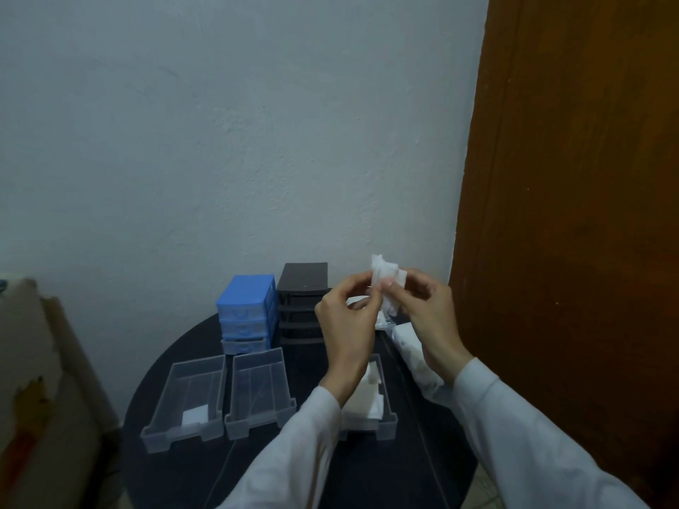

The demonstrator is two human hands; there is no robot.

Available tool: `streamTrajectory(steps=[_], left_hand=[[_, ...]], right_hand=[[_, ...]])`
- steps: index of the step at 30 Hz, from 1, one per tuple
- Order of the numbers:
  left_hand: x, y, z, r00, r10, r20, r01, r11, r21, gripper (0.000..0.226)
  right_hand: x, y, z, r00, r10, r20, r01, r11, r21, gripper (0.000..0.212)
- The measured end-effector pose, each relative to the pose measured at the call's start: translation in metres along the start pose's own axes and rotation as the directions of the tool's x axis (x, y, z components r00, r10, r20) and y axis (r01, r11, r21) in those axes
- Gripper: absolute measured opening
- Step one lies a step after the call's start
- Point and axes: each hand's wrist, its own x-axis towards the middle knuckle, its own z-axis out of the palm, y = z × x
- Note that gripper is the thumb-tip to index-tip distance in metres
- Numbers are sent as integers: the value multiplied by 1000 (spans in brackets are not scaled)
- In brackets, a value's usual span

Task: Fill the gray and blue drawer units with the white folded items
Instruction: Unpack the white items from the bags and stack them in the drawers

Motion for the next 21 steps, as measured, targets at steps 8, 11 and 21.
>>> streamTrajectory(steps=[8,11,21], left_hand=[[1,-13,-13,997,-83,3,82,996,17,24],[1,-17,-18,994,-110,4,110,994,13,21],[8,-34,-41,979,-182,-86,186,982,36,21]], right_hand=[[0,5,-5,998,-16,-65,10,996,-85,25],[0,9,-6,998,4,-67,-10,995,-96,24],[5,33,-15,996,83,-14,-84,988,-133,14]])
